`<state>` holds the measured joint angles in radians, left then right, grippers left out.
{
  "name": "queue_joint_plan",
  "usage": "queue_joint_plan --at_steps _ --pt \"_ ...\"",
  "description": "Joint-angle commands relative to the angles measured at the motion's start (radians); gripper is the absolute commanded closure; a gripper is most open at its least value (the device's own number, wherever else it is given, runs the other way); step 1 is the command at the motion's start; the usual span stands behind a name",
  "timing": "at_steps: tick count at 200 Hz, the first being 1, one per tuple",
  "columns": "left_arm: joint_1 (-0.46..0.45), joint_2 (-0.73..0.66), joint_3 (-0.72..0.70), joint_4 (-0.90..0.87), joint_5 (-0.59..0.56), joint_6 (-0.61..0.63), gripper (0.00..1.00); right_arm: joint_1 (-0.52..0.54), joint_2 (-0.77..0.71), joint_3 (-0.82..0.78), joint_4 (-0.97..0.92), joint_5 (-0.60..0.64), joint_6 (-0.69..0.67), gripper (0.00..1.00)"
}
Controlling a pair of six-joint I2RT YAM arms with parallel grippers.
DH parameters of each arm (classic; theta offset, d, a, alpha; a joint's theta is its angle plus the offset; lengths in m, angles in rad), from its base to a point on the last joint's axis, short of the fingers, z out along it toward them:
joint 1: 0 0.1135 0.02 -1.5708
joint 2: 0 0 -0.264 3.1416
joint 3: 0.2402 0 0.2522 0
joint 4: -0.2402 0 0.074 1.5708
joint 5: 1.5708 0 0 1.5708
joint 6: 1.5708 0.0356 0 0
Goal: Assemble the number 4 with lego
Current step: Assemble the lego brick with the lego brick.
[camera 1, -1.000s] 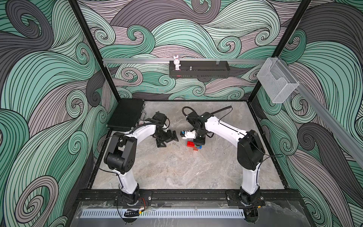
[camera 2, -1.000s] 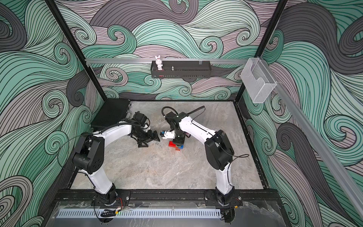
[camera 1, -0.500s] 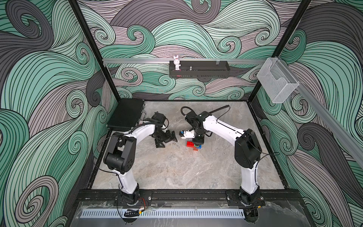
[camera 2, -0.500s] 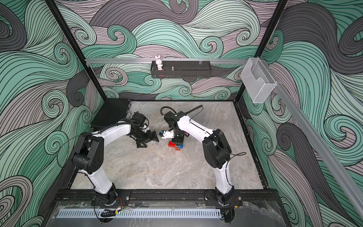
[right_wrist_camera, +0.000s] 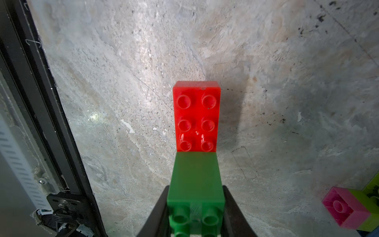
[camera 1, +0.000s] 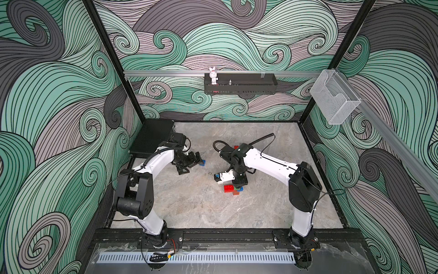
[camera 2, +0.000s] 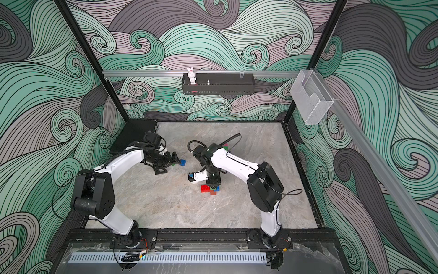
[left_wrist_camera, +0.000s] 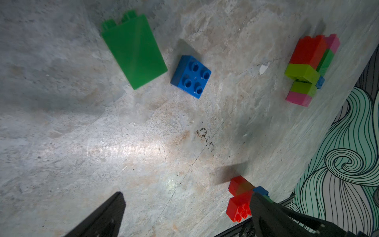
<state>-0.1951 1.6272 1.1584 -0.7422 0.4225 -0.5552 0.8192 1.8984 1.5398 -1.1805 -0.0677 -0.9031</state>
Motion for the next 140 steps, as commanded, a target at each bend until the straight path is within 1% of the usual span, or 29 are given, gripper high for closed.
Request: queue_joint_plan --at_steps 1,14,37,91,117,140 --pt "-0.001 0.005 0.003 -0.028 0.007 0.022 0.01 0.005 0.002 -0.032 -0.001 -0.029 -0.033 0.90" --pt "-0.001 0.006 0.001 -0.028 0.011 0.026 0.02 0.006 0.000 -0.031 0.003 -0.022 -0.035 0.79" --pt "-0.001 0.010 0.000 -0.025 0.024 0.030 0.01 0.007 -0.010 -0.019 0.004 -0.019 -0.026 0.66" --pt "-0.001 0.016 -0.003 -0.018 0.042 0.035 0.01 0.010 -0.036 -0.013 0.007 -0.009 -0.011 0.50" --pt "-0.001 0.016 -0.004 -0.015 0.051 0.040 0.01 0.010 -0.060 -0.015 0.009 -0.024 -0.006 0.39" --pt "-0.003 0.016 -0.003 -0.007 0.069 0.044 0.02 0.011 -0.091 -0.017 0.013 -0.042 -0.002 0.32"
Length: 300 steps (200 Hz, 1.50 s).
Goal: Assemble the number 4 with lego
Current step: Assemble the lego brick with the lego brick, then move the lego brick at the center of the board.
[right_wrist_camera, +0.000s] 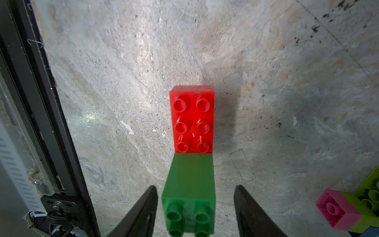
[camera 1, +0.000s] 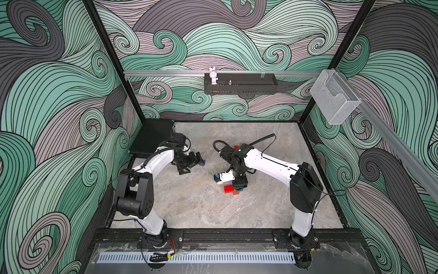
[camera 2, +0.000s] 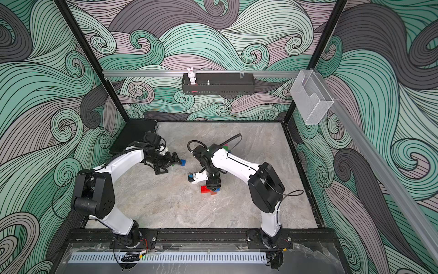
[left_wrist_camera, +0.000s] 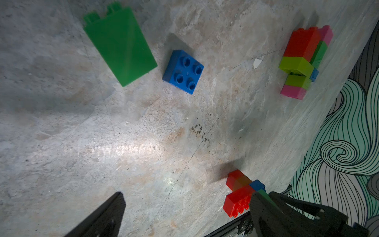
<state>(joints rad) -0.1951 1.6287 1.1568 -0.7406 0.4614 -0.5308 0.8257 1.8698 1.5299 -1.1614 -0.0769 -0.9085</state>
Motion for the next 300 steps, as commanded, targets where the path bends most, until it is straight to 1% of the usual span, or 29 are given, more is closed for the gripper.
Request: queue_joint_plan --at_steps 1,8,18,21,23,24,26,40,49,58,63,70,81,89,94,103,118,126,133,158,168,179,193,215,230,253,276,300 --pt "-0.003 0.014 -0.002 -0.008 0.030 0.020 0.01 0.003 -0.064 -0.007 -0.006 -0.033 0.003 0.32" --pt "-0.003 0.012 -0.002 -0.006 0.037 0.021 0.01 0.004 -0.073 -0.007 -0.005 -0.037 0.005 0.29" --pt "-0.003 0.010 -0.002 -0.001 0.044 0.023 0.01 0.004 -0.092 -0.002 -0.006 -0.047 0.012 0.23" --pt "-0.003 0.011 -0.002 -0.001 0.045 0.024 0.01 0.004 -0.098 -0.002 -0.005 -0.051 0.014 0.17" --pt "-0.004 0.010 -0.002 0.000 0.045 0.023 0.01 0.004 -0.104 -0.001 -0.006 -0.057 0.015 0.06" --pt "-0.004 0.010 -0.003 0.000 0.045 0.023 0.01 0.004 -0.107 0.000 -0.006 -0.060 0.016 0.03" --pt "-0.003 0.008 -0.002 0.001 0.045 0.024 0.01 0.003 -0.113 0.002 -0.006 -0.067 0.017 0.02" --pt "-0.004 0.004 -0.002 0.006 0.035 0.023 0.01 0.004 -0.166 0.006 0.009 -0.116 0.034 0.01" --pt "-0.008 0.003 0.003 0.012 0.025 0.022 0.02 0.004 -0.210 -0.004 0.053 -0.140 0.059 0.01" --pt "-0.021 0.006 0.015 0.017 0.008 0.028 0.03 0.004 -0.260 -0.031 0.143 -0.129 0.107 0.01" --pt "-0.031 0.009 0.024 0.018 -0.012 0.038 0.05 0.004 -0.293 -0.056 0.216 -0.096 0.145 0.01" --pt "-0.056 0.016 0.042 0.012 -0.055 0.052 0.07 0.002 -0.340 -0.107 0.342 -0.040 0.219 0.01" --pt "-0.103 0.044 0.086 -0.018 -0.150 0.079 0.13 -0.004 -0.415 -0.199 0.572 0.094 0.359 0.01" --pt "-0.136 0.073 0.122 -0.053 -0.224 0.091 0.18 -0.019 -0.469 -0.266 0.723 0.192 0.492 0.01" --pt "-0.156 0.096 0.145 -0.074 -0.267 0.094 0.22 -0.035 -0.502 -0.308 0.804 0.232 0.578 0.01" --pt "-0.183 0.133 0.184 -0.103 -0.363 0.094 0.25 -0.076 -0.559 -0.365 0.905 0.244 0.713 0.01" --pt "-0.210 0.195 0.232 -0.114 -0.471 0.095 0.28 -0.159 -0.646 -0.475 1.016 0.181 0.963 0.01" --pt "-0.217 0.231 0.257 -0.112 -0.507 0.103 0.29 -0.194 -0.681 -0.526 1.056 0.158 1.058 0.01" --pt "-0.220 0.262 0.284 -0.112 -0.532 0.107 0.31 -0.212 -0.703 -0.565 1.074 0.145 1.106 0.01" --pt "-0.222 0.361 0.356 -0.107 -0.627 0.109 0.38 -0.219 -0.744 -0.600 1.016 0.186 1.115 0.01" --pt "-0.222 0.393 0.376 -0.108 -0.666 0.105 0.38 -0.222 -0.756 -0.603 0.987 0.204 1.111 0.01" --pt "-0.223 0.423 0.395 -0.105 -0.678 0.111 0.38 -0.223 -0.774 -0.617 0.982 0.229 1.107 0.01" --pt "-0.222 0.461 0.416 -0.103 -0.644 0.122 0.40 -0.223 -0.791 -0.645 0.996 0.244 1.103 0.01" --pt "-0.227 0.507 0.438 -0.096 -0.586 0.134 0.49 -0.228 -0.792 -0.660 0.996 0.225 1.104 0.02" --pt "-0.236 0.523 0.443 -0.088 -0.579 0.144 0.54 -0.229 -0.783 -0.659 0.985 0.205 1.106 0.03" --pt "-0.253 0.532 0.448 -0.086 -0.580 0.173 0.60 -0.230 -0.754 -0.657 0.974 0.162 1.119 0.07" --pt "-0.292 0.516 0.430 -0.078 -0.556 0.197 0.62 -0.232 -0.693 -0.642 0.939 0.141 1.149 0.08" --pt "-0.359 0.487 0.382 -0.049 -0.517 0.216 0.62 -0.243 -0.624 -0.616 0.907 0.108 1.183 0.05"
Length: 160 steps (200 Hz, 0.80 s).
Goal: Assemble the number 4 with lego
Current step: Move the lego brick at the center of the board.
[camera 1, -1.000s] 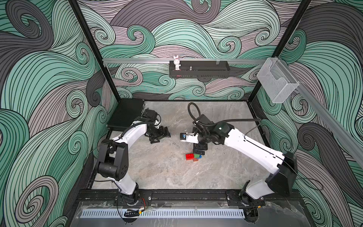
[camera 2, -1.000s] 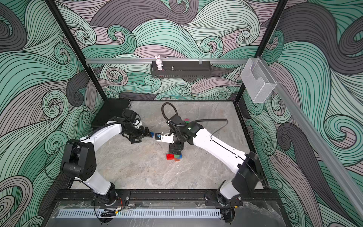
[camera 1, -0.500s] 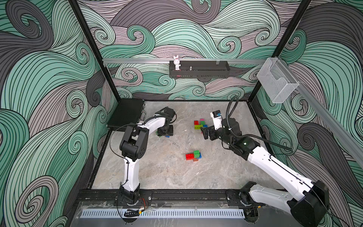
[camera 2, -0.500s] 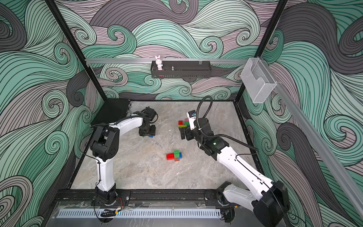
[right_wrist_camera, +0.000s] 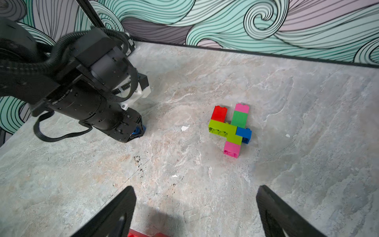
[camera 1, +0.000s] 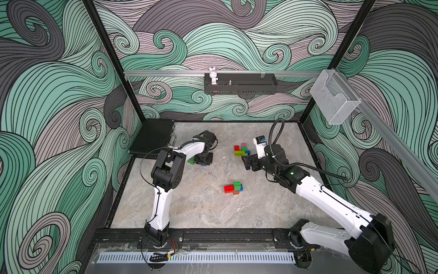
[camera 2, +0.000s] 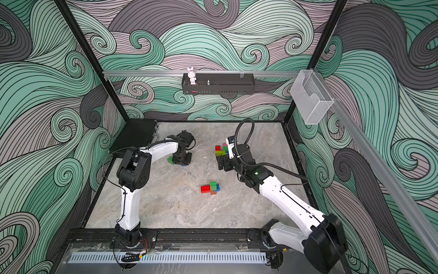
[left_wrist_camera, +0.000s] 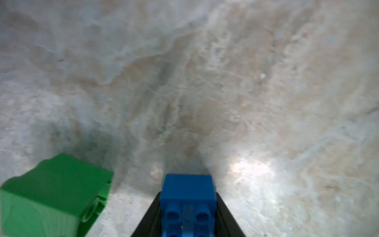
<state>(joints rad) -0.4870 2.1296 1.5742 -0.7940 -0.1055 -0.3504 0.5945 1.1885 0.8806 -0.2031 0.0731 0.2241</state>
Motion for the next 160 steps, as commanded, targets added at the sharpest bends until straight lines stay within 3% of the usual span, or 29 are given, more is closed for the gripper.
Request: queue_joint_plan --at_steps 1,43,74,108,135,160 --pt "-0.071 -0.016 -0.036 0.005 0.051 0.036 0.62 -0.013 0.061 0.034 -0.053 -0.043 0.051 0.05" --pt "-0.170 0.014 -0.010 -0.062 0.085 -0.061 0.54 -0.025 0.189 0.114 -0.151 -0.026 0.089 0.03" --pt "-0.190 0.029 0.016 -0.084 0.200 -0.169 0.44 -0.038 0.231 0.130 -0.197 -0.005 0.129 0.02" --pt "-0.191 -0.037 0.026 -0.054 0.273 -0.163 0.40 -0.042 0.271 0.134 -0.185 -0.081 0.106 0.04" --pt "-0.165 -0.174 -0.038 -0.041 0.105 -0.181 0.34 -0.042 0.332 0.153 -0.162 -0.223 0.067 0.09" --pt "-0.073 -0.334 -0.167 -0.025 0.000 -0.215 0.25 -0.009 0.446 0.239 -0.188 -0.360 0.001 0.14"
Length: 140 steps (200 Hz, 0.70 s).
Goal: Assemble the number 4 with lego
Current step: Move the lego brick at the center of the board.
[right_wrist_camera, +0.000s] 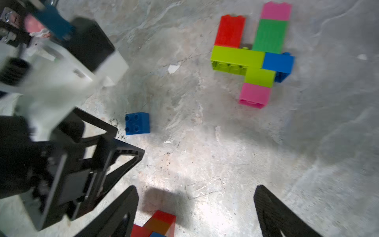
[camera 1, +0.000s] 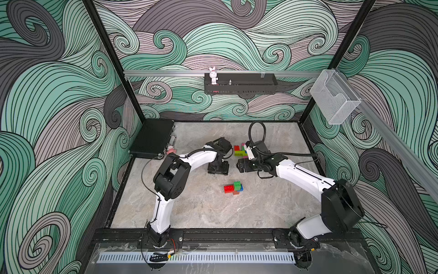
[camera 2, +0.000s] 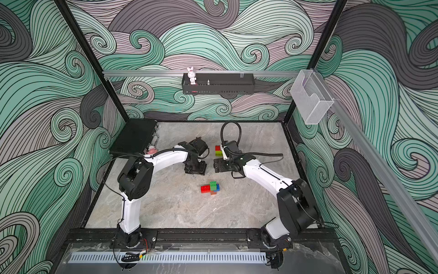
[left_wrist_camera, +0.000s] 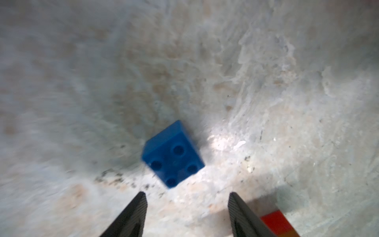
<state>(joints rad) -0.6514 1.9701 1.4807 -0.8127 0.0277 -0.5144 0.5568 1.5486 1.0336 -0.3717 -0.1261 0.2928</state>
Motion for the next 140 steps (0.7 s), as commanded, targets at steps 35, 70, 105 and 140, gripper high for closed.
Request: queue_joint_plan --at_steps 35,70,105,140 --pt "0.252 -0.444 -0.307 0.080 -0.172 -0.109 0.10 0.134 0.274 0.261 -0.128 -0.013 -0.084 0.15" --pt "0.304 -0.631 -0.455 0.117 -0.275 -0.127 0.01 0.206 0.423 0.406 -0.201 0.137 -0.110 0.20" --pt "0.313 -0.700 -0.531 0.149 -0.280 -0.133 0.01 0.219 0.514 0.488 -0.213 0.157 -0.110 0.34" --pt "0.317 -0.685 -0.529 0.141 -0.266 -0.128 0.01 0.231 0.584 0.571 -0.237 0.151 -0.119 0.43"
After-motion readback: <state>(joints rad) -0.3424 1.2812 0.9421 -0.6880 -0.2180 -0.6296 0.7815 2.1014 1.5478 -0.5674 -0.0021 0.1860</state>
